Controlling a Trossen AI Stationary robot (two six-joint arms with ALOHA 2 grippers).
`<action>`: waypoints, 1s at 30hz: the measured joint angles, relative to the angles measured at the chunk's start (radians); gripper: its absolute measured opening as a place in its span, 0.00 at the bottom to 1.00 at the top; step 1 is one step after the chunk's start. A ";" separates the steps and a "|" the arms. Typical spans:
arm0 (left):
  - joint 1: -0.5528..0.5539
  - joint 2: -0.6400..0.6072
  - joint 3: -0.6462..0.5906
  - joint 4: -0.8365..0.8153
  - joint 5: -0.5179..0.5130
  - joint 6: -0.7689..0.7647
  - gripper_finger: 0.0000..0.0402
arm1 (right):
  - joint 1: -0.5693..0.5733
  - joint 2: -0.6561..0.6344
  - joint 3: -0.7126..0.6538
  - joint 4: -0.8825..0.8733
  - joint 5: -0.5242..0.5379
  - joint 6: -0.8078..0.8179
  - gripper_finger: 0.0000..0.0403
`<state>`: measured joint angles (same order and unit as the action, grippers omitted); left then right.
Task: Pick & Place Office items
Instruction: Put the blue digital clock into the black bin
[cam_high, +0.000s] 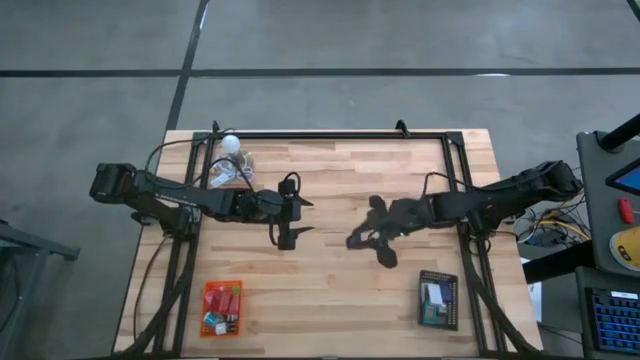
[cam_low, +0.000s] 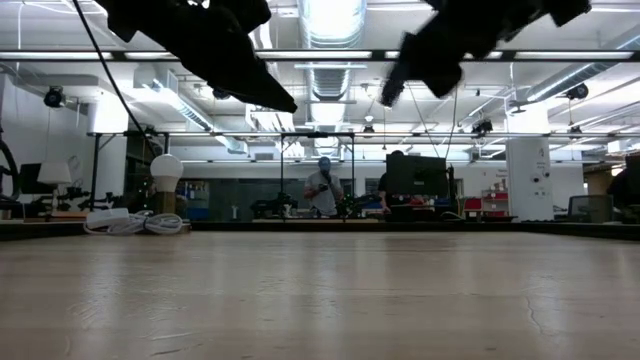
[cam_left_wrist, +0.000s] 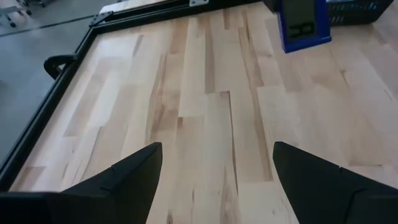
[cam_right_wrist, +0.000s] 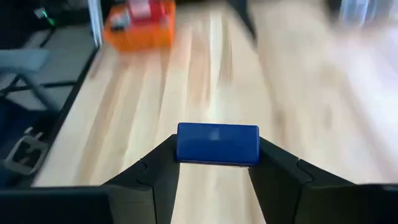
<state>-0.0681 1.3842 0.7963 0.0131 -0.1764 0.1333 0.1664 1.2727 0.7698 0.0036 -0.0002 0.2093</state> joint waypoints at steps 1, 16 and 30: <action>0.000 0.000 0.000 0.000 0.000 0.000 0.77 | 0.010 -0.001 0.011 -0.060 -0.001 0.056 0.41; 0.000 -0.001 0.000 -0.007 -0.003 0.054 0.77 | 0.181 0.002 0.144 -0.470 -0.242 0.947 0.41; 0.001 -0.001 0.000 0.062 -0.006 0.183 0.77 | 0.360 0.002 0.141 -0.791 -0.291 1.559 0.40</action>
<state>-0.0673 1.3834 0.7963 0.0748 -0.1822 0.3164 0.5268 1.2747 0.9108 -0.7875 -0.2908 1.7679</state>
